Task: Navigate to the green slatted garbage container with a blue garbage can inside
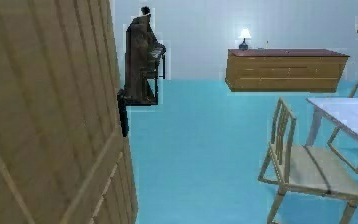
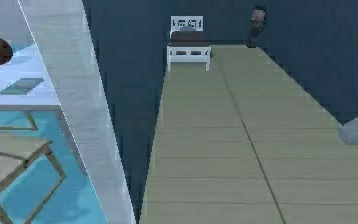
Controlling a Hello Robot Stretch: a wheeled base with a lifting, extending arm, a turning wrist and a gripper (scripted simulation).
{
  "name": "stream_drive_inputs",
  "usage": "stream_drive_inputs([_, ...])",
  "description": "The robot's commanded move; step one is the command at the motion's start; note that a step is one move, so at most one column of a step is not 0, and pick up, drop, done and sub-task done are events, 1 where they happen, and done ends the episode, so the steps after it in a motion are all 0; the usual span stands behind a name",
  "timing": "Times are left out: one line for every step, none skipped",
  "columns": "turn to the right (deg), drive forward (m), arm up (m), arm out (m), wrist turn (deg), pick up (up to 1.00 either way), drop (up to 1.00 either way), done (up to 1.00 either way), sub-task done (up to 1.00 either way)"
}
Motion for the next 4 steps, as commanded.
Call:
stream_drive_inputs([15.0, 0.00, 0.00, 0.00, 0.0, 0.00, 0.00, 0.00, 0.00])
stream_drive_inputs([0.0, 1.00, 0.00, 0.00, 0.0, 0.00, 0.00, 0.00, 0.00])
stream_drive_inputs([0.0, 0.35, 0.00, 0.00, 0.0, 0.00, 0.00, 0.00, 0.00])
stream_drive_inputs([24.0, 0.00, 0.00, 0.00, 0.0, 0.00, 0.00, 0.00, 0.00])
